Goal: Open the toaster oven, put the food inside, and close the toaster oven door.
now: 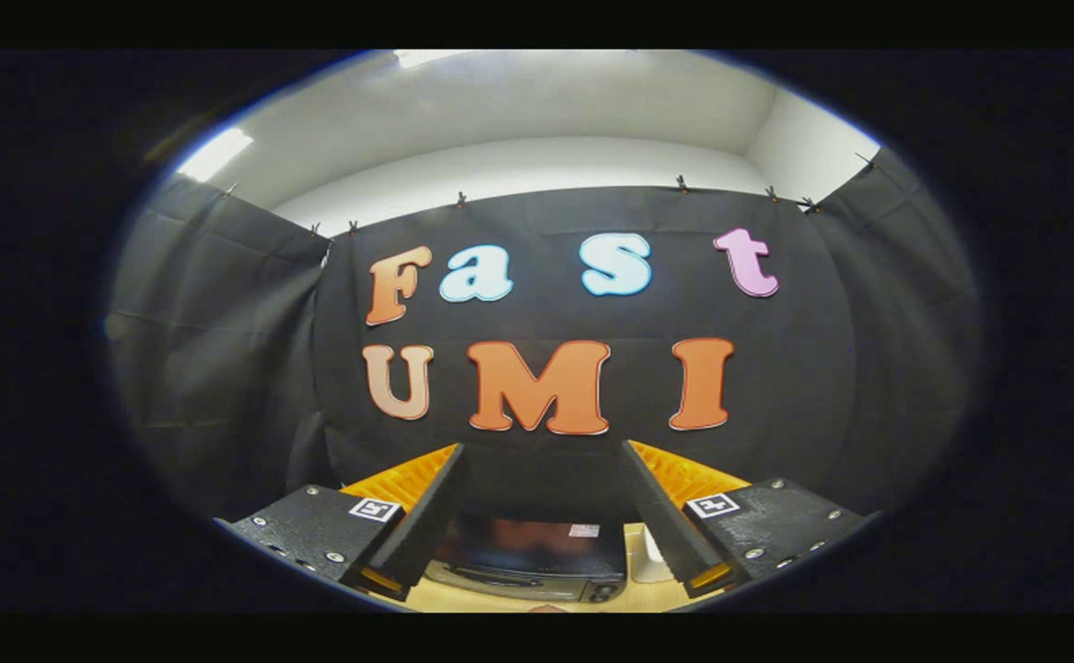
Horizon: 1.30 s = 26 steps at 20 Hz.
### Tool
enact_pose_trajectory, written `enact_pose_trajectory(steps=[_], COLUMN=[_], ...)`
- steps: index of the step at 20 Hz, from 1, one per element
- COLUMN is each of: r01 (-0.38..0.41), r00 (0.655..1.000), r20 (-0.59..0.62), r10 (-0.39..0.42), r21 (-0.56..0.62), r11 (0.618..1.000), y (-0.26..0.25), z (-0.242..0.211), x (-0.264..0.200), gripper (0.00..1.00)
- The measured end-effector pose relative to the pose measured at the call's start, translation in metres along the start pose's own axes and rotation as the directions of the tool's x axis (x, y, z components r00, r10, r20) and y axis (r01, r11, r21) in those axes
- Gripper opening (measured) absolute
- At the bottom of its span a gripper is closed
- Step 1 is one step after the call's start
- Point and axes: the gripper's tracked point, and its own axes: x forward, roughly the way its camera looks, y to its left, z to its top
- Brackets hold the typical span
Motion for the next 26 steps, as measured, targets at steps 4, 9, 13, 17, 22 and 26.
enact_pose_trajectory(steps=[4,9,13,17,22,26], r01=[0.005,0.017,0.015,0.018,0.021,0.022], r00=[0.998,0.997,0.995,0.995,0.996,0.997], r20=[0.057,0.077,0.100,0.095,0.086,0.078], r10=[-0.002,-0.010,-0.006,-0.010,-0.013,-0.016], r21=[-0.053,-0.083,-0.088,-0.083,-0.090,-0.086], r11=[0.999,0.996,0.996,0.996,0.996,0.996], y=[-0.002,0.000,0.001,-0.001,-0.001,-0.002], z=[0.020,0.025,0.031,0.028,0.023,0.019], x=[-0.003,-0.003,-0.005,-0.005,-0.003,-0.002], gripper=[0.97,0.97,0.97,0.97,0.97,0.97])
